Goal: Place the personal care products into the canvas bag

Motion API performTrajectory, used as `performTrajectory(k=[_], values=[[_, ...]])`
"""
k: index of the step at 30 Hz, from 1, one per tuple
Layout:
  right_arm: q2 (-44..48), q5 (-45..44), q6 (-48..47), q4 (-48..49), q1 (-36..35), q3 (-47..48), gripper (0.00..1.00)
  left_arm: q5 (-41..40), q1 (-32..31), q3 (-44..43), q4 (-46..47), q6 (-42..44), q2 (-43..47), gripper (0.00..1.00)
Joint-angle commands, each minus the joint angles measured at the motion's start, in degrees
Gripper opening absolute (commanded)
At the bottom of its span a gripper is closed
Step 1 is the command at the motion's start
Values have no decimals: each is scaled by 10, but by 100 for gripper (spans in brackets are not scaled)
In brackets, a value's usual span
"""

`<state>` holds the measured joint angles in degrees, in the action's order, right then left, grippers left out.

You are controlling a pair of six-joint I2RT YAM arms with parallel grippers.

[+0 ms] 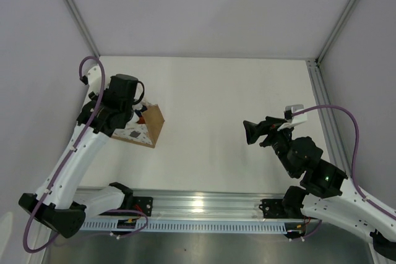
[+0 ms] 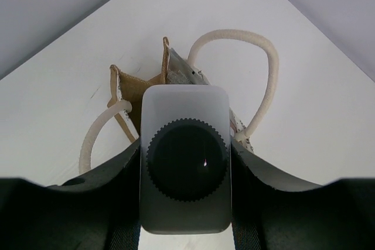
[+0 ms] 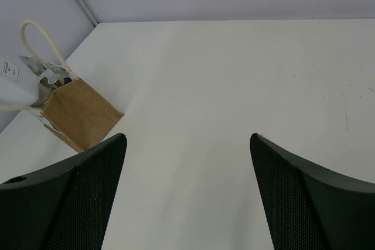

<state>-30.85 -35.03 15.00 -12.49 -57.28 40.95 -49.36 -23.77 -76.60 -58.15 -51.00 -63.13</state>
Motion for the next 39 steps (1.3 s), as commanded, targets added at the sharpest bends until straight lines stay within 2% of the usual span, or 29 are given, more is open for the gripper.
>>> performTrajectory(k=[1,10,25,32,39], values=[[-3,6,6,5,-3,27,90,-33,5,12,116,22,8,0],[-10,8,7,4,-3,30,90,14,5,29,114,-8,6,0],[-11,7,6,2,-3,31,90,30,-9,15,46,-57,1,0],[-10,8,6,2,-3,31,90,-3,-10,-10,-21,-88,-23,0],[-11,7,6,1,-3,31,90,-14,-10,11,2,-64,-28,0]])
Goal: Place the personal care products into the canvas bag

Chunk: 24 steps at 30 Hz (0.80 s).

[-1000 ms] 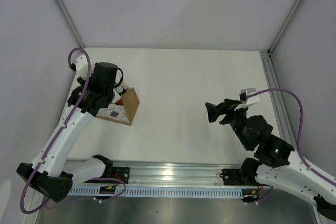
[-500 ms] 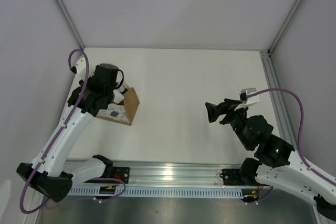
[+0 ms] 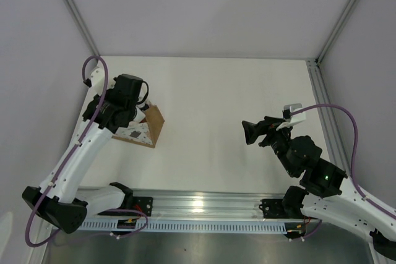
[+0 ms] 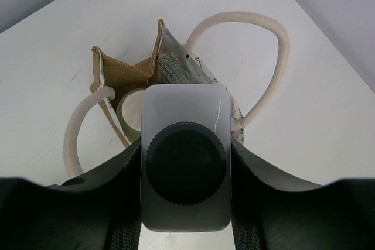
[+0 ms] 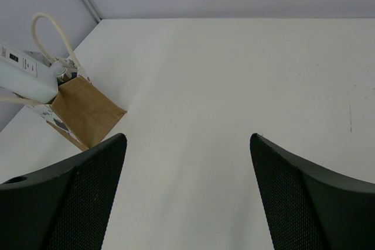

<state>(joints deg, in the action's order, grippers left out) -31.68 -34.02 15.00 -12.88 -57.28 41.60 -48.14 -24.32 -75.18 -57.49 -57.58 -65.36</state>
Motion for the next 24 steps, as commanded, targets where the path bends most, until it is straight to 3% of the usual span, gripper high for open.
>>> performTrajectory(k=[1,15,24], values=[[-1,-3,6,5,-3,24,90,-43,-5,-19,-12,1,-12,0],[-10,-2,5,5,-3,26,90,-93,-5,-34,1,71,16,0],[-8,-1,6,4,-3,27,90,-29,-5,13,51,74,1,0]])
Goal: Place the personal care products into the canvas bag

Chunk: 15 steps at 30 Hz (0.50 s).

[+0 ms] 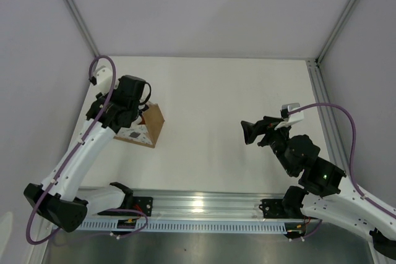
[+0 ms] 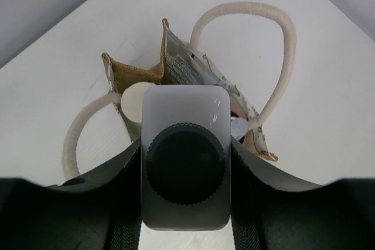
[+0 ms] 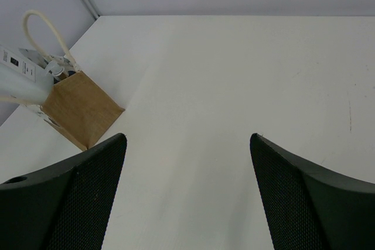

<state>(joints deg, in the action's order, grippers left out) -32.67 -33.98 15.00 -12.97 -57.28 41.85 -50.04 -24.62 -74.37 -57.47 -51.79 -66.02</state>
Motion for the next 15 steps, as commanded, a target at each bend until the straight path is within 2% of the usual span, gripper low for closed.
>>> performTrajectory(k=[1,8,15], values=[[1,-1,6,5,-3,25,90,-6,-2,11,52,7,2,0],[2,1,6,4,-3,25,90,12,-3,33,57,-23,-31,0],[4,1,6,2,-3,26,90,-7,-3,41,35,-54,-68,0]])
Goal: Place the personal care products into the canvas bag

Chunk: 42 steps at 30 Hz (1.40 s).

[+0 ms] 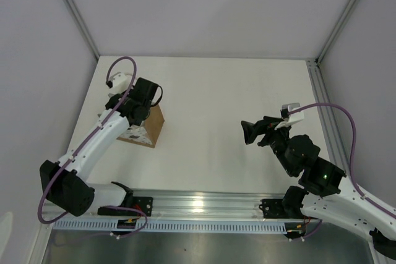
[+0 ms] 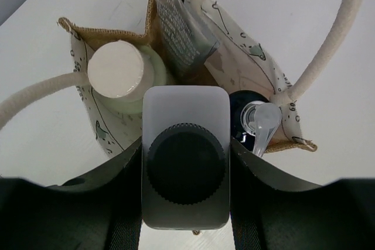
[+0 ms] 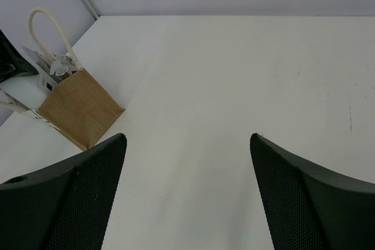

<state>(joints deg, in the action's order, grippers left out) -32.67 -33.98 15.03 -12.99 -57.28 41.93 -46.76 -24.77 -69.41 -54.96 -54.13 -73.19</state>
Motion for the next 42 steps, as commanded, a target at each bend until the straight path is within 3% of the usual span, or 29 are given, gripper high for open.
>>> performTrajectory(k=[1,5,10,12,16,24,28,37,42], values=[[4,1,6,2,-3,25,90,-41,-1,-7,4,-37,2,1],[5,3,6,2,-3,25,90,-43,0,6,13,-41,-6,1],[6,3,6,1,-3,26,90,-45,-1,9,17,-37,-7,23],[6,3,6,1,-3,26,90,-44,-1,9,18,-36,-7,38],[6,3,7,1,-3,26,90,-46,-1,16,14,-46,-6,49],[6,2,6,0,-3,26,90,-55,-1,23,6,-70,-20,55],[8,1,6,0,-3,26,90,-54,-1,30,0,-89,-27,64],[10,3,7,0,-4,26,90,-53,-1,21,-6,-76,-19,70],[2,8,6,2,-4,25,90,-7,-15,-20,27,20,31,89]])
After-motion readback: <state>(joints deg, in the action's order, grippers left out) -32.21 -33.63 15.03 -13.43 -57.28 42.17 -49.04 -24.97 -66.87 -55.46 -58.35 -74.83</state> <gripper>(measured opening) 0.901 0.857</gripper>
